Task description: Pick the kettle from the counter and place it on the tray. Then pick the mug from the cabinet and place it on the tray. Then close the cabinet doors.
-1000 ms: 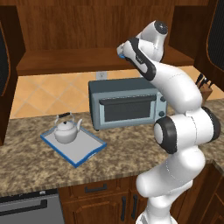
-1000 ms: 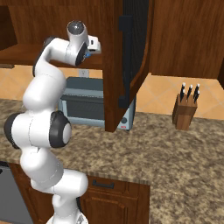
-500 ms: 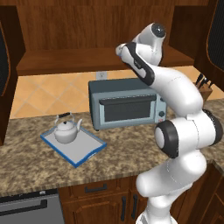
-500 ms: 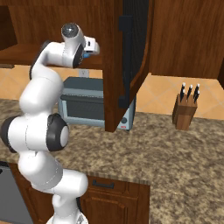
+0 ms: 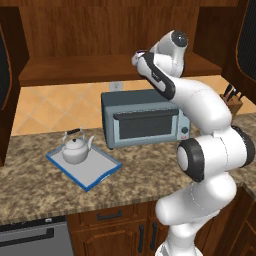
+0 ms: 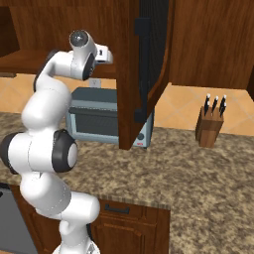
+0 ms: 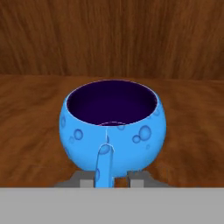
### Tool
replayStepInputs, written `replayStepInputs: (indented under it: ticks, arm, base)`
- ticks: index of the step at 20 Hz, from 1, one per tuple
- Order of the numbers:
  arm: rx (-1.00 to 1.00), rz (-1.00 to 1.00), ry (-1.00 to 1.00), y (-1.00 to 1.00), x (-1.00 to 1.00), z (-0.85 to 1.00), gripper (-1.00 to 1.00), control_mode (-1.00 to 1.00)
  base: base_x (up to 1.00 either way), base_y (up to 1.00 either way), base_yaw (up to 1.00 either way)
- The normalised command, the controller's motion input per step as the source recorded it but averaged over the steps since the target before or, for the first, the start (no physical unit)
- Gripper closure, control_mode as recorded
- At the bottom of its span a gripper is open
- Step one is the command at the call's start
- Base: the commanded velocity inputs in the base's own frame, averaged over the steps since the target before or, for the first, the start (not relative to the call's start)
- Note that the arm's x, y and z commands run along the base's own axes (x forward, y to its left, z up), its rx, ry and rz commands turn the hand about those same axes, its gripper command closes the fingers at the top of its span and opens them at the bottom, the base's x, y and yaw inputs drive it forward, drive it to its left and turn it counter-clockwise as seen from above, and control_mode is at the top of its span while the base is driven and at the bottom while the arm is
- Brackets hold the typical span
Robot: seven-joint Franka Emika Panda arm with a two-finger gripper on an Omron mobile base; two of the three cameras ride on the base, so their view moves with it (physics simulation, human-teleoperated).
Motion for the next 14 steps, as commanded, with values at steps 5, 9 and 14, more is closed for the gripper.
replayStepInputs:
  ticks: [5, 9, 14]
  arm:
    - [0.00, 0.01, -0.03, -0.08, -0.03, -0.03, 1.00, -1.00]
    - [0.08, 0.11, -0.05, 0.02, -0.66, 0.15, 1.00, -1.00]
    - [0.06, 0.16, 0.00, 0.14, -0.85, 0.07, 1.00, -1.00]
  base:
    - [0.00, 0.00, 0.00]
    - [0.00, 0.00, 0.00]
    - [0.00, 0.00, 0.00]
